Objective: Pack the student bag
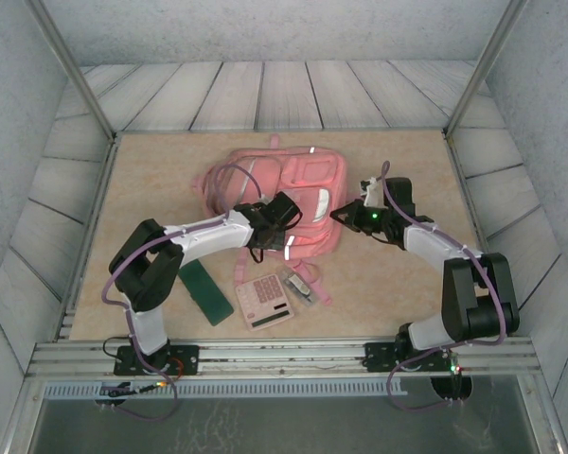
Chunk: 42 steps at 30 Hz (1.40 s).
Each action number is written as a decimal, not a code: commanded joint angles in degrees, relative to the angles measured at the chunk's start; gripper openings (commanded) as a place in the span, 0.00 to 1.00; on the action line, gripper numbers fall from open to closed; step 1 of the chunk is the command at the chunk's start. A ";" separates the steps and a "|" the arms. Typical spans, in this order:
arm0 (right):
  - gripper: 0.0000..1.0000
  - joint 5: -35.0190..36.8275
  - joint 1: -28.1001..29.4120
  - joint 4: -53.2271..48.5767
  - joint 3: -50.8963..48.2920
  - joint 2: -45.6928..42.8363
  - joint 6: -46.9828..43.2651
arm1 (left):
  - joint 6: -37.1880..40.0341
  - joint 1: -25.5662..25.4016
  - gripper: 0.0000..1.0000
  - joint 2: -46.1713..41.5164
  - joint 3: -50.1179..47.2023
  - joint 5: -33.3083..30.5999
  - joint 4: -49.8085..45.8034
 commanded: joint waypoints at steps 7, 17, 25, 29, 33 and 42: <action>0.00 -4.32 0.82 2.71 0.47 -2.85 0.51 | -1.07 -0.09 0.17 0.99 0.63 -2.30 -1.10; 0.00 -1.44 0.88 0.31 1.76 -2.13 -2.21 | -1.03 0.17 0.06 -1.46 -2.41 -2.24 0.06; 0.00 7.03 -2.17 -5.08 4.57 0.19 -6.89 | 2.26 5.42 0.00 -7.46 -10.50 1.57 4.10; 0.00 11.10 -4.44 -6.93 6.75 2.77 -8.76 | 6.36 9.30 0.00 -10.09 -13.31 4.56 4.52; 0.00 13.83 -5.95 -8.02 9.47 5.52 -10.13 | 9.52 12.50 0.00 -13.44 -14.91 8.52 5.10; 0.10 14.69 -6.91 -16.52 15.69 8.17 -12.95 | 19.29 14.60 0.00 -18.86 -14.86 22.54 7.30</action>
